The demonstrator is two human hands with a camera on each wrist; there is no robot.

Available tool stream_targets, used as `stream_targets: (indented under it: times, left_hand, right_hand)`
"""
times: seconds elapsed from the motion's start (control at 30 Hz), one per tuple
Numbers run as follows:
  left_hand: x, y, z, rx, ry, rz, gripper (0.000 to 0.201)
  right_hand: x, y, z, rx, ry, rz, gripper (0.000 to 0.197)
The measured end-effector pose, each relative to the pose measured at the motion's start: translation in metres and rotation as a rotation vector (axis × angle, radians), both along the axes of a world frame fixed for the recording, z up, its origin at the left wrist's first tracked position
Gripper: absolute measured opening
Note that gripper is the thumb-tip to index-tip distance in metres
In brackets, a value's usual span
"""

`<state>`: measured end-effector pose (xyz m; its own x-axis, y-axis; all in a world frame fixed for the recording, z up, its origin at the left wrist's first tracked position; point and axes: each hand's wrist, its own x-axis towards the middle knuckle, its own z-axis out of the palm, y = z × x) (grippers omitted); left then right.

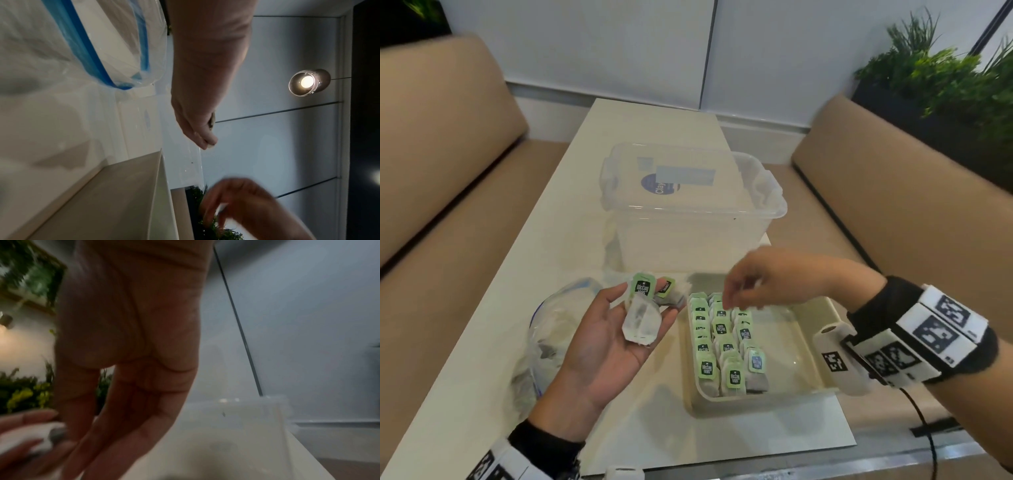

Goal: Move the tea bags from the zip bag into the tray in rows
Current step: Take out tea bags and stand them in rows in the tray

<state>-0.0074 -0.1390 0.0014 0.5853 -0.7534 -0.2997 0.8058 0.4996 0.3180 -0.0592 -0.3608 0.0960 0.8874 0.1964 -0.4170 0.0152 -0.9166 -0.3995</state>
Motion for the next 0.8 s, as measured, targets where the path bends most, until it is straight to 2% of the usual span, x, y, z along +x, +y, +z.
stream_targets:
  times: [0.07, 0.13, 0.27, 0.33, 0.4, 0.63, 0.8]
  left_hand:
    - [0.001, 0.002, -0.004, 0.018, 0.003, 0.035, 0.082]
    - [0.002, 0.004, -0.007, 0.028, 0.009, 0.058, 0.090]
    - [0.004, 0.006, -0.011, 0.040, 0.000, 0.052, 0.069]
    - [0.005, 0.007, -0.012, 0.044, 0.000, 0.053, 0.066]
    - [0.006, 0.006, -0.013, 0.054, -0.002, 0.054, 0.067]
    - [0.010, 0.000, -0.014, 0.046, 0.012, 0.064, 0.080]
    - [0.013, -0.002, -0.017, 0.044, 0.010, 0.052, 0.064]
  right_hand:
    - [-0.005, -0.005, -0.022, -0.109, 0.325, 0.044, 0.027]
    - [-0.013, -0.012, -0.049, -0.136, 0.580, 0.008, 0.036]
    - [-0.028, -0.020, -0.080, 0.037, 0.853, -0.191, 0.056]
    - [-0.031, -0.022, -0.082, 0.093, 0.931, -0.192, 0.059]
    - [-0.032, -0.022, -0.080, 0.053, 0.909, -0.093, 0.053]
    - [-0.034, -0.024, -0.072, -0.028, 0.554, 0.082, 0.038]
    - [-0.033, -0.033, -0.062, -0.013, 0.476, 0.028, 0.027]
